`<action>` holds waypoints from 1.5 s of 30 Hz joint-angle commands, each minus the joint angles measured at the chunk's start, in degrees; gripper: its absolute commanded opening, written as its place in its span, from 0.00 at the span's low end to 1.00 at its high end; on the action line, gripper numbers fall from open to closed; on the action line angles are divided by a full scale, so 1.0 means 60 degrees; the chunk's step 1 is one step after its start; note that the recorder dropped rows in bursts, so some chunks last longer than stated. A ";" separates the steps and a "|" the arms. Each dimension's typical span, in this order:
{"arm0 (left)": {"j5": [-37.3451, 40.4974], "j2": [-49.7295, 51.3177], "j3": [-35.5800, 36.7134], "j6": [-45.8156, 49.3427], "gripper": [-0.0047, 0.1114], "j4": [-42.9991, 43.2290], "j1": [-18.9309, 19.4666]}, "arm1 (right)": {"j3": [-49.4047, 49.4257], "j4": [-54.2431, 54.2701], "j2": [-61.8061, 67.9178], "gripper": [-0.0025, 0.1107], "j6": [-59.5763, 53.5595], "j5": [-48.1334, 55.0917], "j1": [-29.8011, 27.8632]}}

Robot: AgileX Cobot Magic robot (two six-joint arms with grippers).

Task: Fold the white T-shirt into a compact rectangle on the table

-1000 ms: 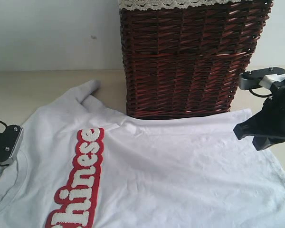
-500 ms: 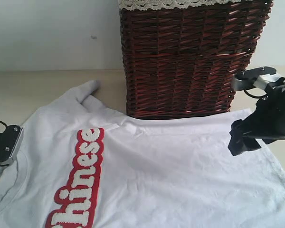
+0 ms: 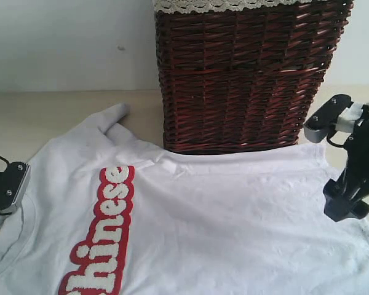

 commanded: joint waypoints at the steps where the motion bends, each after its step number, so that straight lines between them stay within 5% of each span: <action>1: -0.0566 0.0308 0.0108 0.0076 0.95 0.0038 0.0029 | 0.0044 -0.0103 -0.0085 0.95 -0.2335 0.0290 0.0005; 7: -0.0566 0.0308 0.0108 0.0076 0.95 0.0038 0.0029 | 0.0452 -0.1686 -0.0085 0.95 -0.6329 0.0863 0.0005; 11: -0.0566 0.0308 0.0108 0.0076 0.95 0.0038 0.0029 | 0.0598 -0.2426 0.0246 0.95 -0.5015 -0.0184 0.0005; 13: -0.0566 0.0308 0.0108 0.0076 0.95 0.0038 0.0029 | 0.0598 -0.2100 0.0495 0.95 -0.6488 -0.0116 0.0005; 23: -0.0590 0.0308 0.0108 0.0076 0.95 0.0038 0.0029 | 0.0598 -0.1878 0.1960 0.95 -0.6356 -0.1936 -0.0311; 29: -0.0590 0.0308 0.0108 0.0076 0.95 0.0038 0.0029 | 0.0598 -0.0665 0.2372 0.95 -0.8608 -0.1689 -0.1140; 38: -0.0590 0.0308 0.0108 0.0076 0.95 0.0038 0.0029 | -0.0510 -0.0571 0.2336 0.95 -0.8491 0.1271 -0.1215; 45: -0.0590 0.0308 0.0108 0.0076 0.95 0.0038 0.0029 | -0.0834 -0.0270 0.2336 0.95 -0.8662 0.0873 -0.1215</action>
